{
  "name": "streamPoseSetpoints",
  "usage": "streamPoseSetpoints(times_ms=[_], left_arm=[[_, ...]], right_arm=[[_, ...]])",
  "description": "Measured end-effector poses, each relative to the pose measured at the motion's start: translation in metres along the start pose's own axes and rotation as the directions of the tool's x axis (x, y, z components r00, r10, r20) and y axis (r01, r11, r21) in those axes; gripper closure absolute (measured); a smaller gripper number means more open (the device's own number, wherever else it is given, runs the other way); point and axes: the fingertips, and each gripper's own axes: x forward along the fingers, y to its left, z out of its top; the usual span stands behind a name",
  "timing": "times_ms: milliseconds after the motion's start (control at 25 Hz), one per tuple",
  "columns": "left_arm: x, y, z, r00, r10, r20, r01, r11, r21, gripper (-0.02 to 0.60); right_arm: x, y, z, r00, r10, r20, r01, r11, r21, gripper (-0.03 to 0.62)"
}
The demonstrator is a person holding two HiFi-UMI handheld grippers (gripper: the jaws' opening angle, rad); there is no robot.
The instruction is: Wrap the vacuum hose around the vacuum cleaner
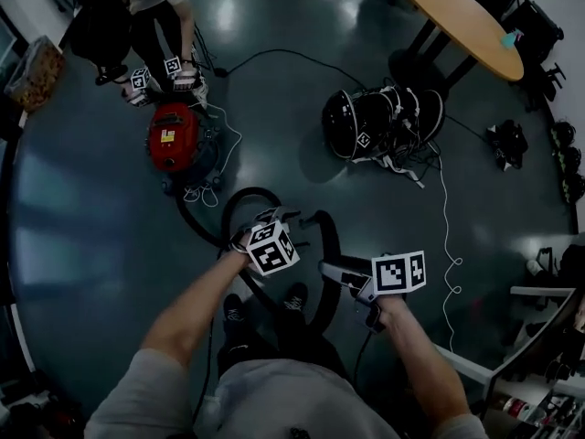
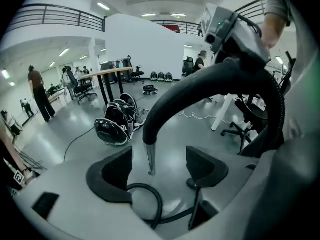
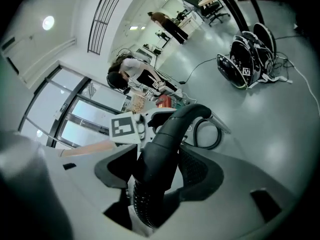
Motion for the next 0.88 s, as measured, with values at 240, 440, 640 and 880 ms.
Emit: streamPoseSetpoints(times_ms=[240,440,640,880], left_arm=[[0.045,0.006,0.034,0.997,-0.051,0.063,0.031,0.958,0.285,0.249],[0.069,0.005,0.065,0.993,-0.079,0.084,0.035,0.901,0.433,0.250],[0.067,0.017,0.078,0.995,-0.041,0.090,0.000,0.907,0.421,0.422],[0.058,0.023,0.065,0.999,0.050,0.017,-0.053,0.928,0.369,0.430]], right_arm=[[-0.012,-0.010,0.003,0.991,0.017,-0.131,-0.030,0.995,-0.099,0.331],[-0.027,-0.015,0.015,0.976,0.036,-0.216,-0.072,0.985,-0.158,0.330],[-0.033,-0.014,0.021,0.965,0.079,-0.251,-0.126,0.976,-0.178,0.330],[-0.036,-0.011,0.023,0.936,0.115,-0.332,-0.202,0.950,-0.239,0.330]])
